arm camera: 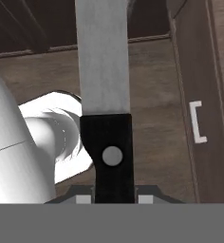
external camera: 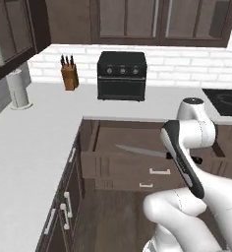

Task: Pick up the knife from the drawer and place it on the cutting board. Then place the meat from the plate to the cutting board.

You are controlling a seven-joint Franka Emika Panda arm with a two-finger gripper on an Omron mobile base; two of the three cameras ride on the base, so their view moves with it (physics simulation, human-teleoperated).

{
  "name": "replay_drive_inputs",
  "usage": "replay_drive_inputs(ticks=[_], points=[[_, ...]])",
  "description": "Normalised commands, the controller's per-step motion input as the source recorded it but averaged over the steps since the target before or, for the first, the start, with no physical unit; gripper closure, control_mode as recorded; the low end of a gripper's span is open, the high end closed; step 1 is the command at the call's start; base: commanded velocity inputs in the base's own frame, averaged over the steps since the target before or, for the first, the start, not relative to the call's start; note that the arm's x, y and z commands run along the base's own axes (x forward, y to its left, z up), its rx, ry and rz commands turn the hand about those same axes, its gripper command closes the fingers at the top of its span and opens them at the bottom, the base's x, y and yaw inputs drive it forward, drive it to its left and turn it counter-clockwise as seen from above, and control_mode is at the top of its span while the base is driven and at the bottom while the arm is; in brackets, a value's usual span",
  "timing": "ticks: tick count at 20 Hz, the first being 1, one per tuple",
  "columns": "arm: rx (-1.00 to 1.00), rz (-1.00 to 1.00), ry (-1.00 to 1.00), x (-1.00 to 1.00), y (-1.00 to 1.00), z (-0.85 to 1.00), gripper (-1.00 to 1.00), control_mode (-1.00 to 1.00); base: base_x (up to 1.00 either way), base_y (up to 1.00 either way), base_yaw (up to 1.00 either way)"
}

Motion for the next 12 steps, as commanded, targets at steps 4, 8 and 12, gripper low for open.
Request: replay_drive_inputs(ticks=[4, 8, 12], points=[[0.00, 0.00, 0.00, 0.00, 0.00, 0.00, 1.00, 1.00, -0.77, -0.01, 0.60], [0.00, 0.00, 0.00, 0.00, 0.00, 0.00, 1.00, 1.00, -0.66, -0.04, 0.64], [0.00, 0.00, 0.00, 0.00, 0.00, 0.00, 1.00, 1.00, -0.63, -0.30, 0.65]])
